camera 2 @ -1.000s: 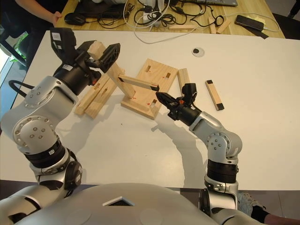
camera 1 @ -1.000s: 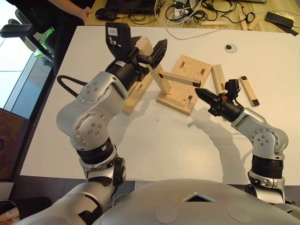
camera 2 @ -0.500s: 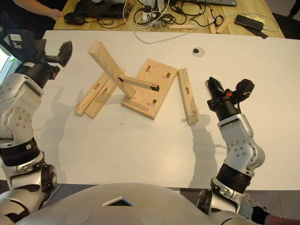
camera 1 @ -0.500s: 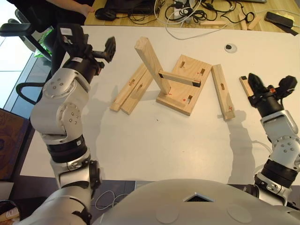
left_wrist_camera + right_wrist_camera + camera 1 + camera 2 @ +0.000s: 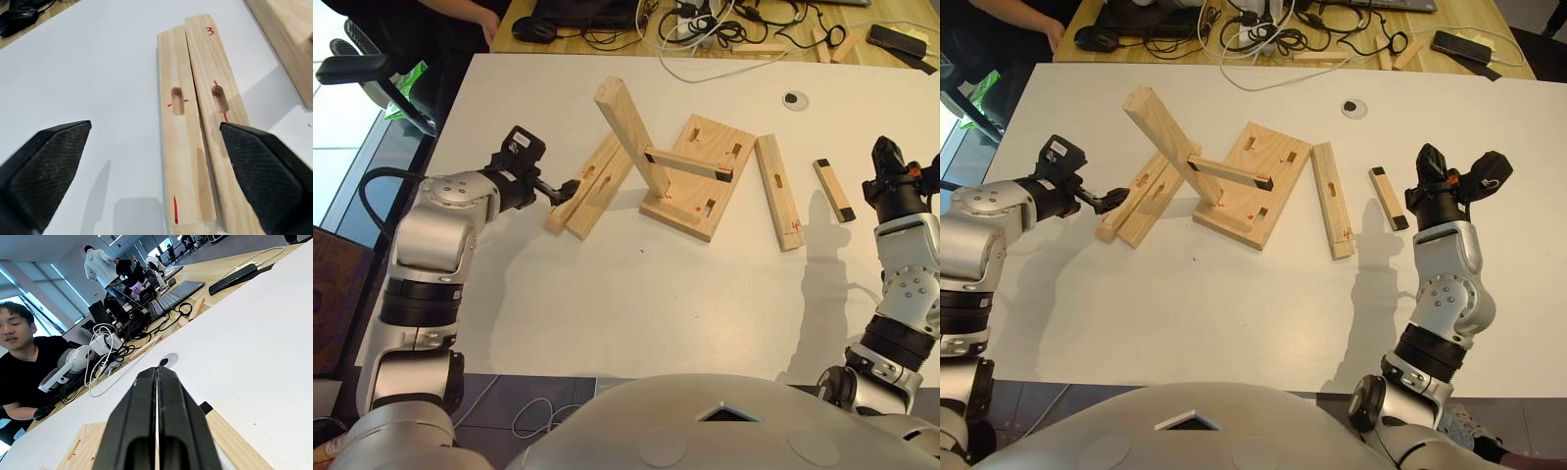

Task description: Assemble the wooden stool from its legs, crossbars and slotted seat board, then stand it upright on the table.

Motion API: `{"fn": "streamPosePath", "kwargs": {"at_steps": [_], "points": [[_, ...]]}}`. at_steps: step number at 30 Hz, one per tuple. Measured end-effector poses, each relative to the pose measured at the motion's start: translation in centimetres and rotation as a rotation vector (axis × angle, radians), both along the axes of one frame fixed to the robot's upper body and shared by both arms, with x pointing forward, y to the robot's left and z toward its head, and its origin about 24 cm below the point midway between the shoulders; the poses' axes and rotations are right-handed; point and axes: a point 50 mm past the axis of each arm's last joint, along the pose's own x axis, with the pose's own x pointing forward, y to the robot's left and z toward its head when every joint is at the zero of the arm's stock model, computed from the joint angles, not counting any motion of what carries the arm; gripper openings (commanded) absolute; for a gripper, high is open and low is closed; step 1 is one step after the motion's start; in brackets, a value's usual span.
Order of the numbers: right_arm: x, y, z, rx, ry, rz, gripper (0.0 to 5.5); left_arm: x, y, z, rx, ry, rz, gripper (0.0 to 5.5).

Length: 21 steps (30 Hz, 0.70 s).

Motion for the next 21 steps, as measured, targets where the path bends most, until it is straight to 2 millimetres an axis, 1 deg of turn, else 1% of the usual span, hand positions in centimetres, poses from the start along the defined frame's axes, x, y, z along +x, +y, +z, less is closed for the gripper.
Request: {"fn": "streamPosePath", "kwargs": {"at_steps": [5,8,10,14,17,19,21], "points": [[0.1,0.2,0.0,0.0,0.006,-0.005,0.0,-0.2,0.2,-1.5,0.068,0.043,-0.042,4.86],[0.2,0.6,0.0,0.0,0.005,0.012,0.0,-0.1,0.9,-2.6,0.122,0.072,-0.039,4.86],[0.2,0.8,0.0,0.0,0.003,0.014,0.0,0.0,1.4,-2.9,0.149,0.081,-0.034,4.86],[0.3,1.0,0.0,0.0,-0.001,0.02,0.0,0.0,1.5,-2.8,0.164,0.076,-0.047,4.86],[0.3,1.1,0.0,0.0,-0.004,0.023,0.0,0.0,1.2,-2.7,0.147,0.077,-0.06,4.86],[0.3,1.1,0.0,-0.001,-0.004,0.021,0.0,0.0,0.9,-2.6,0.097,0.087,-0.046,4.86],[0.0,1.0,-0.3,-0.002,0.003,0.015,0.0,0.4,0.7,-2.3,0.024,0.083,0.016,4.86]]}}
